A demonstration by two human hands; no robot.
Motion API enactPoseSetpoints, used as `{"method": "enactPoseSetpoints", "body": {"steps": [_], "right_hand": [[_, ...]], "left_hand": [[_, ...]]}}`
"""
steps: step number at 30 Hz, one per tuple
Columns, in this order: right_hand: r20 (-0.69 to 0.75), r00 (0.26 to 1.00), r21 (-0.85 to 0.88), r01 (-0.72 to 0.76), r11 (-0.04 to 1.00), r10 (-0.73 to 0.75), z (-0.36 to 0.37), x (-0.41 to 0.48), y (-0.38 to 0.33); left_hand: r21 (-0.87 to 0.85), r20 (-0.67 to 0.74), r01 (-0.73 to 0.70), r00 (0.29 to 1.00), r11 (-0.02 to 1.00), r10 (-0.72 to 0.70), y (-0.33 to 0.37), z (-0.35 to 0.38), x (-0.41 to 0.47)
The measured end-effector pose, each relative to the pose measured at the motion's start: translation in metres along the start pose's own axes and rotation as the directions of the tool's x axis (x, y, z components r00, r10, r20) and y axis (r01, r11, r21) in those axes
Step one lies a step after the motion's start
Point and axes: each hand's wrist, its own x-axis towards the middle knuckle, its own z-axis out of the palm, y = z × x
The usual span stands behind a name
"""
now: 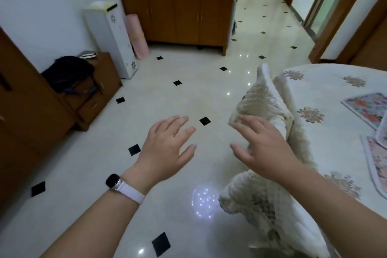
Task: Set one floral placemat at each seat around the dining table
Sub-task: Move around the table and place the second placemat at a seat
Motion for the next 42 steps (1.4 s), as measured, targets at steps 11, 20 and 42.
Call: {"method": "enactPoseSetpoints", "body": {"steps": [11, 20, 42], "right_hand": [[0.107, 0.994, 0.044, 0.014, 0.999, -0.019, 0.054, 0.1, -0.042], [0.182, 0.983, 0.089, 0.0, 0.996, -0.017, 0.11, 0.207, -0.025], [0.132, 0.935, -0.072, -0.321, 0.944, 0.328, 0.115, 0.415, 0.158]], "left_hand": [[0.014, 0.017, 0.166, 0.986, 0.986, -0.166, -0.091, -0.004, -0.018], [0.042, 0.067, 0.222, 0.972, 0.974, -0.224, -0.174, 0.031, 0.045], [-0.135, 0.042, -0.113, 0.992, 0.984, 0.119, -0.278, 0.175, 0.395]]}}
